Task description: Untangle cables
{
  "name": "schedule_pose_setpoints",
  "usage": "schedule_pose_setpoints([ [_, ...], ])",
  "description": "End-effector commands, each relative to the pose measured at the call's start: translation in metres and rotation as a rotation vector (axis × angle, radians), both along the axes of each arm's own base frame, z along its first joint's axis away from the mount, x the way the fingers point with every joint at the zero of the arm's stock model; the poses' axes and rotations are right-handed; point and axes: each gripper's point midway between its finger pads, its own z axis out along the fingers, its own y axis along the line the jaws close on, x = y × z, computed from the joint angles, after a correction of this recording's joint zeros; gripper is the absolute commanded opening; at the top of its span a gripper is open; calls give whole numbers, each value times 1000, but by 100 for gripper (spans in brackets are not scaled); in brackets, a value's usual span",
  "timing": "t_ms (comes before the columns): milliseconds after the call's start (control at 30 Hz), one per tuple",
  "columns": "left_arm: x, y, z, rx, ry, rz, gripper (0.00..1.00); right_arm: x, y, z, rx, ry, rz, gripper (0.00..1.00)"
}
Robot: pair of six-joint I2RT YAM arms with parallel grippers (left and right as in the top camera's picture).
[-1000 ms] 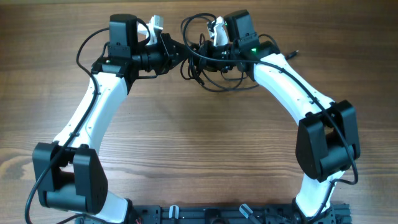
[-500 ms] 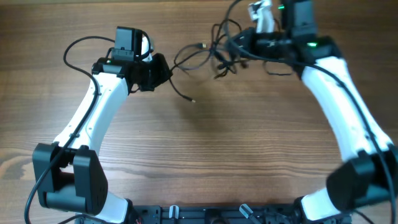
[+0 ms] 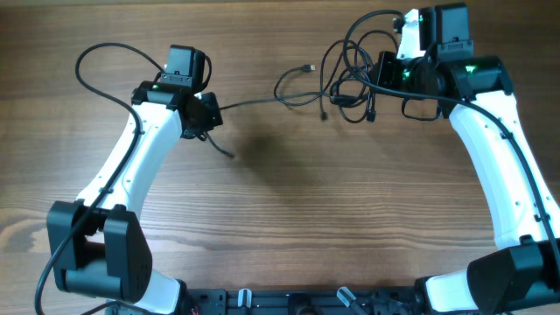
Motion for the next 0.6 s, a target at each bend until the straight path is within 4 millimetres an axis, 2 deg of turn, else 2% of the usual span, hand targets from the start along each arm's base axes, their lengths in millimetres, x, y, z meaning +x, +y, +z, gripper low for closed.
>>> schedule_pose_setpoints([
  [0, -3, -42, 10, -235, -9, -236, 26, 0, 9, 30, 31, -98, 122, 4],
  [33, -6, -61, 16, -332, -21, -319, 33, -2, 13, 31, 47, -96, 135, 4],
  [100, -15, -107, 44, -589, -80, -521, 49, -4, 18, 32, 65, -93, 153, 4],
  [167, -18, -130, 68, -753, -136, -614, 59, -5, 20, 32, 75, -90, 159, 4],
  [233, -17, -140, 84, -847, -160, -632, 62, -6, 20, 31, 78, -83, 158, 4],
  [300, -16, -150, 95, -922, -148, -595, 62, -7, 21, 30, 87, -71, 152, 4],
  [367, -12, -168, 104, -990, -106, -507, 63, -8, 25, 28, 98, -58, 150, 4],
  [500, 1, -208, 105, -1001, -50, -246, 74, -7, 32, 24, 124, -28, 118, 4],
  [567, 3, -223, 110, -1015, -58, -186, 80, -6, 31, 23, 130, -19, 103, 4],
])
